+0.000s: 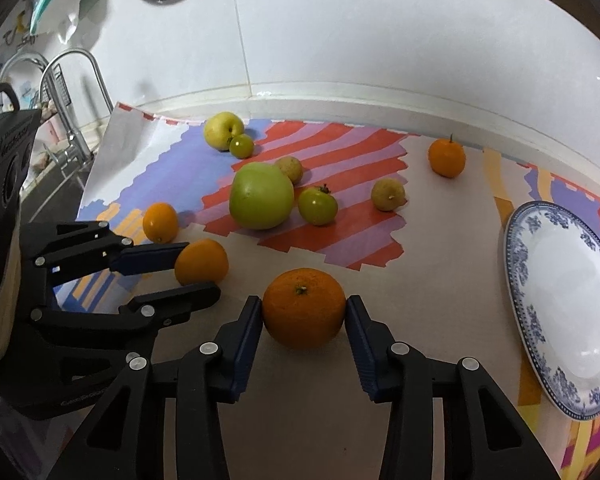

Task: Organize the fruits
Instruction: 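Carry both oranges over the white plate and open both tools to release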

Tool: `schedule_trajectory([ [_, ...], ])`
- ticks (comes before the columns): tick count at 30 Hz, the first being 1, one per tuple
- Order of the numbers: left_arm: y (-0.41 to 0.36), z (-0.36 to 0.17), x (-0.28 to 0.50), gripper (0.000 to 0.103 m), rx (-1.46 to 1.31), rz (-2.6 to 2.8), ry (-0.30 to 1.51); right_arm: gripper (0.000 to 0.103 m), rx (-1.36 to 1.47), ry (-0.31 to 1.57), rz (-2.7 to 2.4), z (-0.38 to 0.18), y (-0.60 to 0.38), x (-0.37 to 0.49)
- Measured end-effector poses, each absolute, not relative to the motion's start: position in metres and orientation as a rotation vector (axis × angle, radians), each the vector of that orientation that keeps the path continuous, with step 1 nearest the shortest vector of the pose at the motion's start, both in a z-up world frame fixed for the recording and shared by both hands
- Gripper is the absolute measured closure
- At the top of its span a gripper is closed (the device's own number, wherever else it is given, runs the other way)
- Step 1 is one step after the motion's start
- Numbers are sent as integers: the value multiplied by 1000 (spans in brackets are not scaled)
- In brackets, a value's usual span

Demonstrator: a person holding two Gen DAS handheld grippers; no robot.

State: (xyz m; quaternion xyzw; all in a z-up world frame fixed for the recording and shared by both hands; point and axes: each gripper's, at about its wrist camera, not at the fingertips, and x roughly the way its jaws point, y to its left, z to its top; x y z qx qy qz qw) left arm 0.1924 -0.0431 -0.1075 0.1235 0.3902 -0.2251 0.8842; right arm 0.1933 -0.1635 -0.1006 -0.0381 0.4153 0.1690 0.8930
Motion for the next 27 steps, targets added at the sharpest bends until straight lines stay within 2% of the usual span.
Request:
schedule_trajectory([
  [12,-62,-69,168,72,250,-479,731,60,-3,776,260,-64,-191,161],
  [27,-155,-25,161,72,266,-606,623,60,32,679,36,-24,-279,128],
])
